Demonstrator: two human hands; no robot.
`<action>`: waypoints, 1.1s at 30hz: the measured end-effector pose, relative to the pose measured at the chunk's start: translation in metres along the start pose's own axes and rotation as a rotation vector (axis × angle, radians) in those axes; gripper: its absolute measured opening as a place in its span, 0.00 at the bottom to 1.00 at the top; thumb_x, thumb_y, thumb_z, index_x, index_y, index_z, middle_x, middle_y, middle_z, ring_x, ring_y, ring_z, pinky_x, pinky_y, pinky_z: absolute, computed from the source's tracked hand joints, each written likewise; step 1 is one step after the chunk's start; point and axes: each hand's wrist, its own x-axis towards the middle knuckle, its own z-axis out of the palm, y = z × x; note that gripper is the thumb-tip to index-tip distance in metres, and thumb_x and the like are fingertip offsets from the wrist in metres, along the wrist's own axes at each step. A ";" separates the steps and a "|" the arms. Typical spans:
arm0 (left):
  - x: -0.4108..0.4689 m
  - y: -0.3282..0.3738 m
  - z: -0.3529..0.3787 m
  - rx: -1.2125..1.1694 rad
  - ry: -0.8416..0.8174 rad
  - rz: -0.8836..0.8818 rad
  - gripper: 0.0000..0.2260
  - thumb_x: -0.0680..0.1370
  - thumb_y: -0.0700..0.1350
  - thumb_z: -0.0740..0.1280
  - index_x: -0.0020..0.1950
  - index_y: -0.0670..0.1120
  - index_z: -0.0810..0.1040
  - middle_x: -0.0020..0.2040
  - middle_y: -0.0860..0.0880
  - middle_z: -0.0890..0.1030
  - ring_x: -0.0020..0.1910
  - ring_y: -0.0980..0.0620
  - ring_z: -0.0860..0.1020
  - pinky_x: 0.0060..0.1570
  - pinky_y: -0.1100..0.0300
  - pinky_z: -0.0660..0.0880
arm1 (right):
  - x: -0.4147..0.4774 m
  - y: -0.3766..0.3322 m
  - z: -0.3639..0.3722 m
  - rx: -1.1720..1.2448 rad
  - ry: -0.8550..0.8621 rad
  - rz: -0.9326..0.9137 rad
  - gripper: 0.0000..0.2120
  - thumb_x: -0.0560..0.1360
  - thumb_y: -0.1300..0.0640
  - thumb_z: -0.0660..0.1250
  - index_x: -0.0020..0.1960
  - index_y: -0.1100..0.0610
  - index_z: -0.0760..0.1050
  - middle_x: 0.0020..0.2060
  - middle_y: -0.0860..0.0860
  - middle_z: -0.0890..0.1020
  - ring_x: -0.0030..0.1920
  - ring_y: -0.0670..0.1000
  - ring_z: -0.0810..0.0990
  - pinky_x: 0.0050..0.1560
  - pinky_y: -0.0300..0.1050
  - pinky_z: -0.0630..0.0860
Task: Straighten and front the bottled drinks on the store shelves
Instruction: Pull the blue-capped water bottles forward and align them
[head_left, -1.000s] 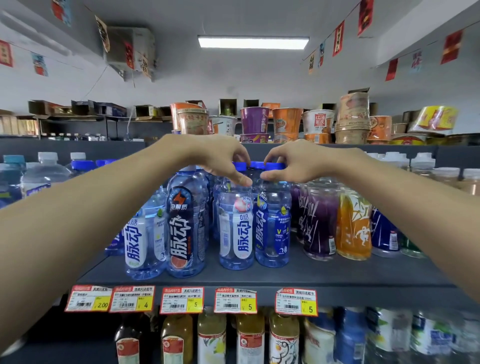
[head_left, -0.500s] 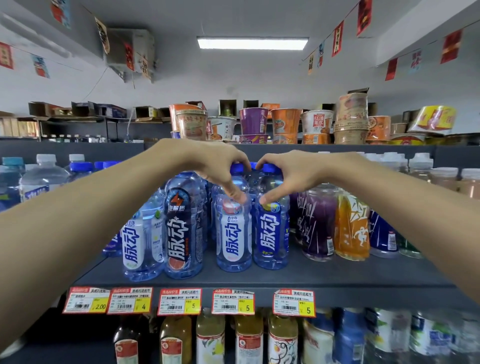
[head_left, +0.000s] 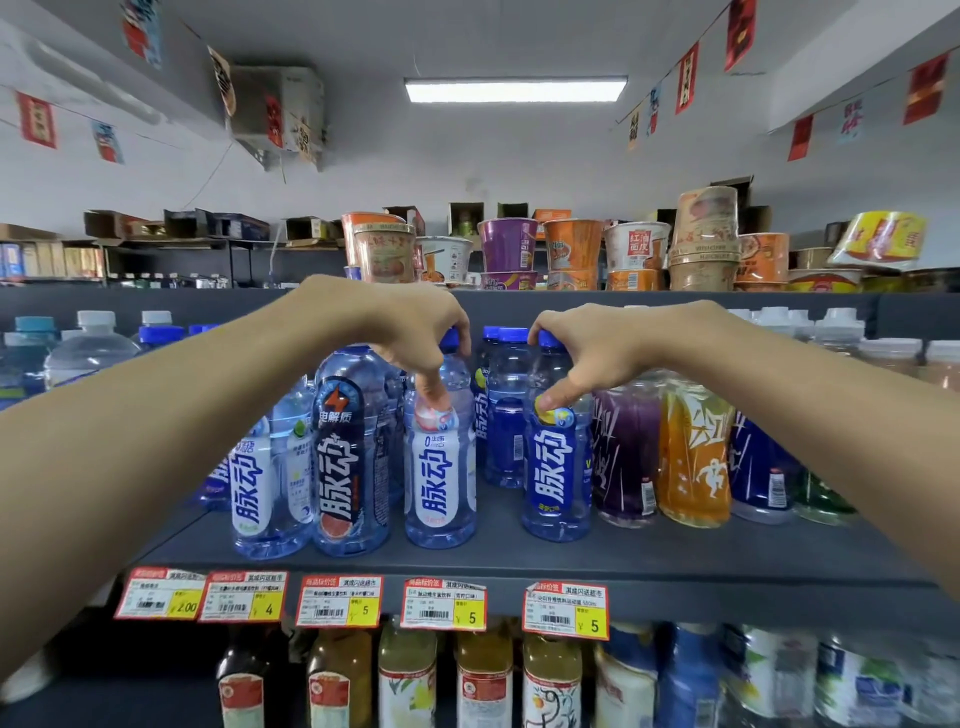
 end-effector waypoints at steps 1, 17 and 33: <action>0.001 -0.001 0.000 0.004 -0.003 -0.011 0.27 0.65 0.56 0.82 0.60 0.53 0.76 0.38 0.51 0.75 0.38 0.53 0.74 0.34 0.59 0.67 | 0.001 0.003 0.002 -0.015 0.008 -0.005 0.43 0.67 0.32 0.75 0.71 0.53 0.63 0.46 0.47 0.78 0.46 0.48 0.78 0.49 0.51 0.76; 0.021 -0.016 -0.020 -0.155 0.038 -0.020 0.26 0.79 0.67 0.58 0.66 0.51 0.79 0.59 0.52 0.82 0.54 0.56 0.78 0.60 0.55 0.70 | 0.043 -0.003 -0.021 0.053 0.086 0.011 0.25 0.79 0.40 0.64 0.72 0.50 0.72 0.66 0.51 0.77 0.60 0.51 0.75 0.65 0.48 0.72; 0.110 -0.054 0.007 -0.013 -0.083 -0.186 0.16 0.80 0.45 0.69 0.68 0.49 0.79 0.59 0.49 0.81 0.51 0.47 0.84 0.51 0.53 0.82 | 0.111 0.005 -0.013 0.042 -0.080 0.086 0.21 0.79 0.54 0.65 0.72 0.49 0.74 0.54 0.44 0.80 0.48 0.49 0.78 0.50 0.44 0.74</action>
